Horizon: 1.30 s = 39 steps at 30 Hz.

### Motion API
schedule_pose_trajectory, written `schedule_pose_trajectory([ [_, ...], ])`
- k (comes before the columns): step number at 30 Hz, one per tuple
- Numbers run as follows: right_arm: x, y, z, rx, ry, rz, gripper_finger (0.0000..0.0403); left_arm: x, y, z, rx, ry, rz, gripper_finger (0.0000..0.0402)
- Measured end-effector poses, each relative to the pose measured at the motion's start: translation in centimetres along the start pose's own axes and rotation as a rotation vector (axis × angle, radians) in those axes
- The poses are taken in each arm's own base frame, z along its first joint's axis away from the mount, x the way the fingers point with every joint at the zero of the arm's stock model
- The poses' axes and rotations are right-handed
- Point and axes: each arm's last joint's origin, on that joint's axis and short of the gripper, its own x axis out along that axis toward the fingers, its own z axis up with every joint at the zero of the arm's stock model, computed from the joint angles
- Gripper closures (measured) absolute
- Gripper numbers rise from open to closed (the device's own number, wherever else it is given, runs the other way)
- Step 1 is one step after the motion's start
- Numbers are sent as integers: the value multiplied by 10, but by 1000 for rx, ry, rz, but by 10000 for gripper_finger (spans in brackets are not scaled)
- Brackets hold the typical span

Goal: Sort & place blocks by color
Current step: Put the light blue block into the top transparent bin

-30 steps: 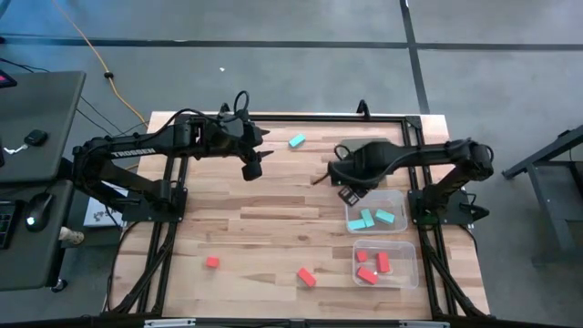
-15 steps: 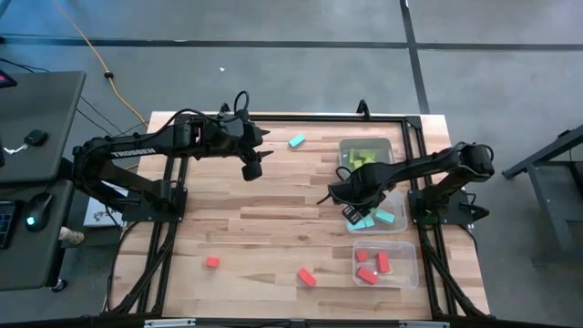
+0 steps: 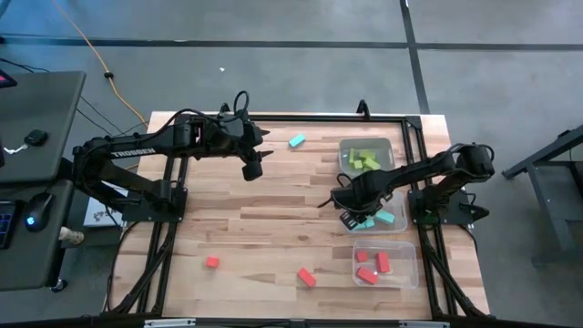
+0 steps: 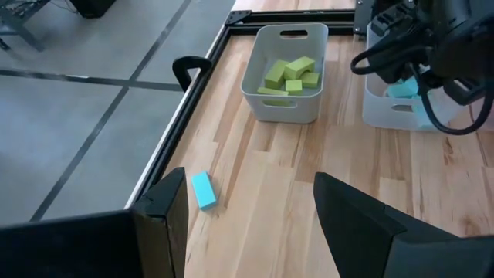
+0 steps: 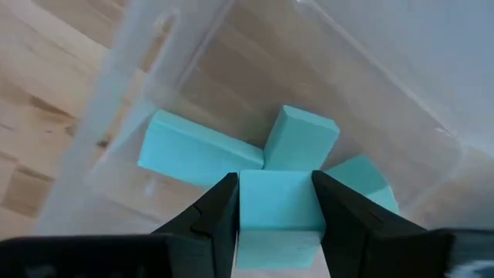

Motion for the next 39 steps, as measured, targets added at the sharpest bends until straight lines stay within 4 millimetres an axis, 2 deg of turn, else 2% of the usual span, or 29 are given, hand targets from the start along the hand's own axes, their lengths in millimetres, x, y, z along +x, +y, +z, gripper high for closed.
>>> schedule_pose_trajectory([
  [9,12,-4,-1,4,10,3,274,0,0,0,-2,0,0,204],
  [15,12,-3,-1,-6,3,9,259,0,0,0,-24,0,0,204],
  [28,11,-2,-2,-6,51,43,186,0,0,0,-77,0,0,204],
  [35,9,-2,-3,52,77,68,183,0,1,0,-79,0,2,204],
  [39,0,1,-1,51,49,70,183,0,1,0,-83,1,13,204],
])
